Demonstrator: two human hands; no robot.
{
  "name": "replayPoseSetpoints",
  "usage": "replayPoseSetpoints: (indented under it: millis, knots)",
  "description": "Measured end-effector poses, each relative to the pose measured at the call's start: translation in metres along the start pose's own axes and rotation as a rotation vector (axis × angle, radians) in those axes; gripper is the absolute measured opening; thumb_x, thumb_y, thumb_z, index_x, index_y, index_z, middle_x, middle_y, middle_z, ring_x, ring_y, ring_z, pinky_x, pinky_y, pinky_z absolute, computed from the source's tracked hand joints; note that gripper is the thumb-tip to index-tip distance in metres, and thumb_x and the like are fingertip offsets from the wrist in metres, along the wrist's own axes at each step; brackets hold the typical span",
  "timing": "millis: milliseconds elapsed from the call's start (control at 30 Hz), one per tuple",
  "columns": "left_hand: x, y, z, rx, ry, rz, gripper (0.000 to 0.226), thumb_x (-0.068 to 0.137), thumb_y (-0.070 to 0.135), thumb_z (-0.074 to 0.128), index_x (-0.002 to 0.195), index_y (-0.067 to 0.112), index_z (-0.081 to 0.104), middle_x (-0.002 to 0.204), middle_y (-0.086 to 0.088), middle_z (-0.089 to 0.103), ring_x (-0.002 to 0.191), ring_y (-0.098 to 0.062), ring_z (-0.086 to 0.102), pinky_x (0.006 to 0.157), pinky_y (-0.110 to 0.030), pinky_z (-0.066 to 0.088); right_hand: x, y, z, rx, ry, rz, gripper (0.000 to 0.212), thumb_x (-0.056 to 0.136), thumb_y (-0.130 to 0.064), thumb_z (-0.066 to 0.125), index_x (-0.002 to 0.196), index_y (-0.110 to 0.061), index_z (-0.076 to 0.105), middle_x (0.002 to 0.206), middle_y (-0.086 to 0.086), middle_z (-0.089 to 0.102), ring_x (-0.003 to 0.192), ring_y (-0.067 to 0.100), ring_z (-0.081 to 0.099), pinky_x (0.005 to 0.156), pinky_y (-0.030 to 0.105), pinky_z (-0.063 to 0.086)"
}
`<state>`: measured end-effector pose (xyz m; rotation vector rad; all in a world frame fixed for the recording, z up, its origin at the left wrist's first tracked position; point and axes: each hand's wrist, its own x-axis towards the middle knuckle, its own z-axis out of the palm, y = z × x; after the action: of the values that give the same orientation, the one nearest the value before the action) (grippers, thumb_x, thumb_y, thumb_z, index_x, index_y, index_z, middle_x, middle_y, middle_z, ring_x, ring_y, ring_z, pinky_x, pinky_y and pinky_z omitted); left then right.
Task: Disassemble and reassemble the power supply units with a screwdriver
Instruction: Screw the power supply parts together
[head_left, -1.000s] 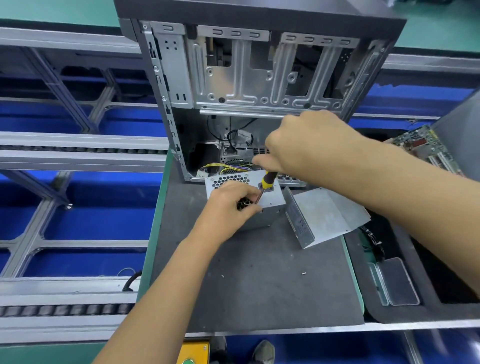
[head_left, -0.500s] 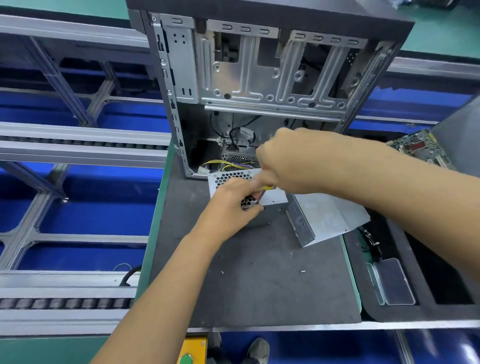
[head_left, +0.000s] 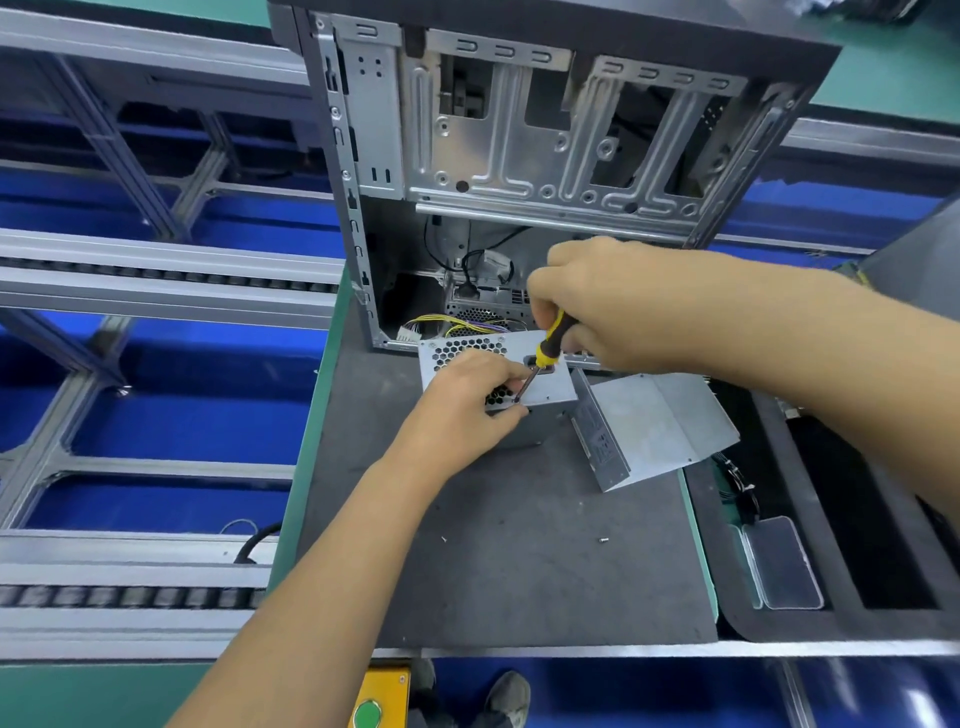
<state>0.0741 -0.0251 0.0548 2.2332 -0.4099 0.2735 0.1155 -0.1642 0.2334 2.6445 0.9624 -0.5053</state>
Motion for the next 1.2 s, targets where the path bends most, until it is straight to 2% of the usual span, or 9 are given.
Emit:
replayPoseSetpoints:
  millis: [167,300,467,567,700,867,933,1033,1200]
  knots:
    - [-0.001,0.0,0.001,-0.008,-0.005,-0.011,0.025,0.08,0.006,0.079,0.104,0.009,0.071,0.094,0.005,0.064,0.096,-0.016,0.053,0.087,-0.019,0.04,0.002,-0.009,0.001,-0.207,0.029,0.046,0.014,0.097,-0.03,0.057,0.107,-0.021,0.055,0.076,-0.002,0.025,0.06,0.017,0.03,0.066,0.037,0.041]
    - [-0.002,0.001,0.001,-0.019,0.004,-0.018,0.025,0.079,0.005,0.08,0.102,0.009,0.071,0.09,0.01,0.058,0.092,-0.013,0.049,0.084,-0.006,0.034,0.004,-0.01,-0.005,-0.232,-0.032,0.007,0.021,0.098,-0.035,0.05,0.112,-0.021,0.059,0.074,-0.005,0.025,0.068,0.023,0.041,0.071,0.037,0.045]
    - [-0.004,0.004,0.0,-0.027,0.004,-0.026,0.03,0.08,0.006,0.079,0.109,0.01,0.071,0.093,0.012,0.059,0.093,-0.012,0.053,0.086,-0.01,0.039,0.006,-0.012,-0.006,-0.204,-0.049,-0.003,0.02,0.095,-0.039,0.054,0.105,-0.023,0.062,0.072,-0.005,0.031,0.067,0.025,0.046,0.069,0.035,0.047]
    - [-0.016,0.01,-0.009,-0.109,0.216,-0.067,0.031,0.081,0.008,0.079,0.111,0.01,0.073,0.098,0.008,0.072,0.091,-0.008,0.066,0.087,-0.02,0.051,0.007,-0.011,-0.005,-0.196,-0.043,0.02,0.023,0.094,-0.037,0.056,0.101,-0.018,0.065,0.073,-0.002,0.036,0.064,0.023,0.045,0.063,0.032,0.042]
    - [-0.066,-0.013,-0.033,-0.137,0.623,-0.225,0.008,0.089,0.019,0.07,0.096,0.018,0.074,0.083,0.017,0.07,0.075,-0.002,0.065,0.073,-0.01,0.046,0.009,-0.011,-0.005,-0.178,-0.043,0.018,0.025,0.092,-0.034,0.059,0.098,-0.013,0.071,0.073,0.003,0.051,0.06,0.023,0.047,0.058,0.029,0.043]
    - [-0.149,-0.067,-0.037,0.159,0.036,-0.418,0.002,0.087,0.013,0.076,0.088,0.015,0.075,0.084,0.006,0.068,0.077,-0.015,0.063,0.077,-0.025,0.048,0.012,-0.01,-0.002,-0.153,-0.007,-0.007,0.023,0.089,-0.028,0.059,0.101,-0.013,0.072,0.076,0.008,0.061,0.085,0.029,0.063,0.061,0.033,0.047]
    - [-0.17,-0.074,-0.027,0.196,-0.11,-0.44,0.003,0.086,0.016,0.078,0.089,0.016,0.077,0.085,0.003,0.067,0.079,-0.017,0.063,0.079,-0.028,0.047,0.013,-0.009,-0.001,-0.143,0.008,-0.006,0.024,0.089,-0.028,0.058,0.101,-0.012,0.072,0.08,0.01,0.065,0.08,0.022,0.06,0.054,0.029,0.04]
    - [-0.178,-0.073,-0.015,0.187,-0.094,-0.427,0.007,0.083,0.016,0.081,0.089,0.014,0.078,0.085,0.001,0.065,0.075,-0.014,0.059,0.076,-0.027,0.049,0.013,-0.006,-0.001,-0.126,0.007,-0.002,0.021,0.091,-0.033,0.059,0.09,-0.018,0.072,0.069,0.001,0.059,0.064,0.014,0.048,0.055,0.03,0.04]
    - [-0.163,-0.062,0.007,0.203,-0.061,-0.301,0.006,0.084,0.011,0.079,0.09,0.009,0.078,0.084,-0.006,0.065,0.082,-0.026,0.063,0.079,-0.035,0.051,0.013,-0.007,0.0,-0.119,-0.006,-0.021,0.019,0.093,-0.037,0.059,0.089,-0.023,0.072,0.07,-0.003,0.06,0.071,0.019,0.051,0.061,0.032,0.044]
